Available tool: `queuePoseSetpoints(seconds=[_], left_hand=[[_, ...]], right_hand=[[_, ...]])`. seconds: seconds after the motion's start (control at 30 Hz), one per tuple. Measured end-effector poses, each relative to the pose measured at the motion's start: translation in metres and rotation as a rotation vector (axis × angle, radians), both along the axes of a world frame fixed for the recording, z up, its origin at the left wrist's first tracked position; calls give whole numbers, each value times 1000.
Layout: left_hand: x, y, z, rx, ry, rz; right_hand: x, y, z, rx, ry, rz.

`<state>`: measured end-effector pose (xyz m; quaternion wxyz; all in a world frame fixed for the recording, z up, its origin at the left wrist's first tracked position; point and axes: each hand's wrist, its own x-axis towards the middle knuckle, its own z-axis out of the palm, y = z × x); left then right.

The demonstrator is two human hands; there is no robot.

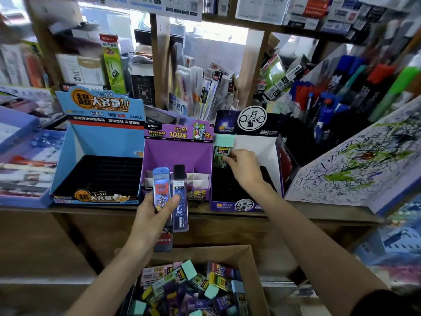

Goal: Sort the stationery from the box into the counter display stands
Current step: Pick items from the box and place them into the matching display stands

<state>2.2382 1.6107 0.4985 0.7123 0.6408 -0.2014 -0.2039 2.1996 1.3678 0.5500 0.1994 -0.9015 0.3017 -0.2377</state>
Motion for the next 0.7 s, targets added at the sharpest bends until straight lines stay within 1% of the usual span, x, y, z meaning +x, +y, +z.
queuePoseSetpoints(seconds=[0.07,0.13,0.2,0.23,0.27,0.3,0.37,0.4,0.43,0.5,0.6,0.7], left_hand=[[-4,0,2,-8,1,-3],[-6,0,4,-15,-3,-1],[-8,0,7,-15,-13,-1],[-9,0,8,-17,-19,-4],[-9,0,9,-21,-22,-7],[-10,-1,10,-27,-21,-13],[-13,-1,10,-38,-18,-23],[-14,-1,10,-40,-22,-28],[-16,0,11,-40,-31,-37],[-18,1,11,-35,-48,-53],[-20,8,9,-45,-8,-31],[-20,16,8,-34,-15,-10]], right_hand=[[-4,4,5,-4,66,-39],[-12,10,10,-39,38,-80],[-24,22,15,-74,-123,-81],[-32,33,17,-53,-214,-49],[-40,45,19,19,-284,6],[-47,59,21,150,-323,80],[-57,88,20,513,-302,237],[-60,102,16,663,-269,290],[-62,113,11,766,-242,323],[-63,131,2,882,-253,343],[-63,142,-7,1029,-316,329],[-62,149,-12,1053,-324,303]])
